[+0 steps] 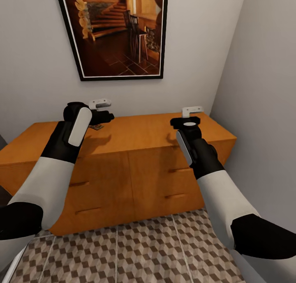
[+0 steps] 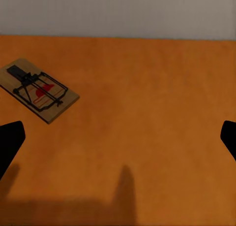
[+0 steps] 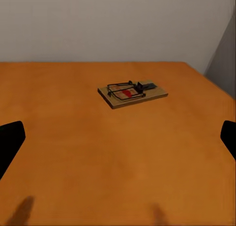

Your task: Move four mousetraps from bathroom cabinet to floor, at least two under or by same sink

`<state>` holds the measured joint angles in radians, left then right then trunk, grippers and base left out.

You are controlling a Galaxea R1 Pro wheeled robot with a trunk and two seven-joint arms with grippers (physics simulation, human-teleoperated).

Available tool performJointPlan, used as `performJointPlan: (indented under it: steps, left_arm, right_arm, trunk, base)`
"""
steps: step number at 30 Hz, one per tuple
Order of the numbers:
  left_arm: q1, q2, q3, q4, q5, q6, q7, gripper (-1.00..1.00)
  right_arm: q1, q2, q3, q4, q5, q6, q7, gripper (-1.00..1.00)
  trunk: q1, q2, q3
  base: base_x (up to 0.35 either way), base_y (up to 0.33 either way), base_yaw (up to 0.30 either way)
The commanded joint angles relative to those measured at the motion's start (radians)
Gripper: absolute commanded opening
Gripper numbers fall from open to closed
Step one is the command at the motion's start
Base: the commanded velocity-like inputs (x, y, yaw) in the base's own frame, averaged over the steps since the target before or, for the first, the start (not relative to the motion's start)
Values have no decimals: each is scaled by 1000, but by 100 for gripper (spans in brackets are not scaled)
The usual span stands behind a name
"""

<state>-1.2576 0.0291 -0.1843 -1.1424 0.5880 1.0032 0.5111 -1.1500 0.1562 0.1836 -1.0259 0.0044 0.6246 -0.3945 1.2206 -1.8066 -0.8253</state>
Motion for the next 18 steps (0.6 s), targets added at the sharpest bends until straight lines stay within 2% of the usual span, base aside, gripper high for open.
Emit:
performJointPlan:
  steps: [1,7,18]
  left_arm:
    - [-1,1,-3,-1,10,2,10,100]
    - [0,2,-3,-2,11,2,10,100]
    - [4,4,-2,-48,11,5,13,100]
  right_arm:
    - [-1,0,2,-1,0,7,-8,100]
    - [-1,1,3,-2,0,7,-18,100]
    - [0,0,5,-2,0,7,-16,100]
  trunk:
    - [0,0,-1]
    - [0,0,-1]
    - [0,0,-1]
  base:
    - [0,0,0]
    - [17,0,0]
    - [150,0,0]
